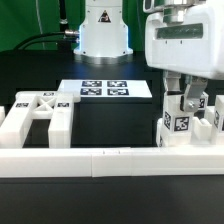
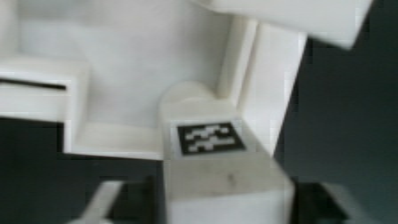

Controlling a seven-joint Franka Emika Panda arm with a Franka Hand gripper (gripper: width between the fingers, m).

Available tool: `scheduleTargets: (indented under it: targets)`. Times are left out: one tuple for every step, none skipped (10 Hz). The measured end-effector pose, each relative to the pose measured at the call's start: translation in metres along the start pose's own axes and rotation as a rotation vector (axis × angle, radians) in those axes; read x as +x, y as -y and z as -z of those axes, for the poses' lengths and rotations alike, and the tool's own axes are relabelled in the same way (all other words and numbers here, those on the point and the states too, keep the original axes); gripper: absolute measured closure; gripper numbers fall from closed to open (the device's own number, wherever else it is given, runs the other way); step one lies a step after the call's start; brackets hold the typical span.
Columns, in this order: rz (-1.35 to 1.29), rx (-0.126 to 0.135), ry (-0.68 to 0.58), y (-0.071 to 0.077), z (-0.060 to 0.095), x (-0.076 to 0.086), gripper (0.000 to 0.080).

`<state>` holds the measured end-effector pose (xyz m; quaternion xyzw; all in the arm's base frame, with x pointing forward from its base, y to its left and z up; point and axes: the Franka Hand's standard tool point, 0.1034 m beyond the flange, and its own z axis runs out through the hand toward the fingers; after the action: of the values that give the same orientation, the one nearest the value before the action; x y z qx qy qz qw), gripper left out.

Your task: Assemble chair

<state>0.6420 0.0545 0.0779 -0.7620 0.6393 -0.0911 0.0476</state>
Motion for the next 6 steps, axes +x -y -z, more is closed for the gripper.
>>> scheduleTargets:
  targets:
    - [0.061,0.0,0.0,-0.0003,-0.0001,0.0018,0.0263]
    - [0.165,-0.003,-0.003,-0.0008,-0.0004,0.0019,0.0263]
    - [0.299,-0.003,-0.003,-0.0007,-0.0005,0.001,0.0176]
    - [0.439,-0.001,-0.004,-0.0005,-0.0004,0.0034,0.0176]
    - [0.519,-0.001,-0.005,-0.0005,-0.0005,0.0063,0.0154]
    - [0.617,0.003,-0.01,-0.0002,-0.0008,0.0083,0.0154]
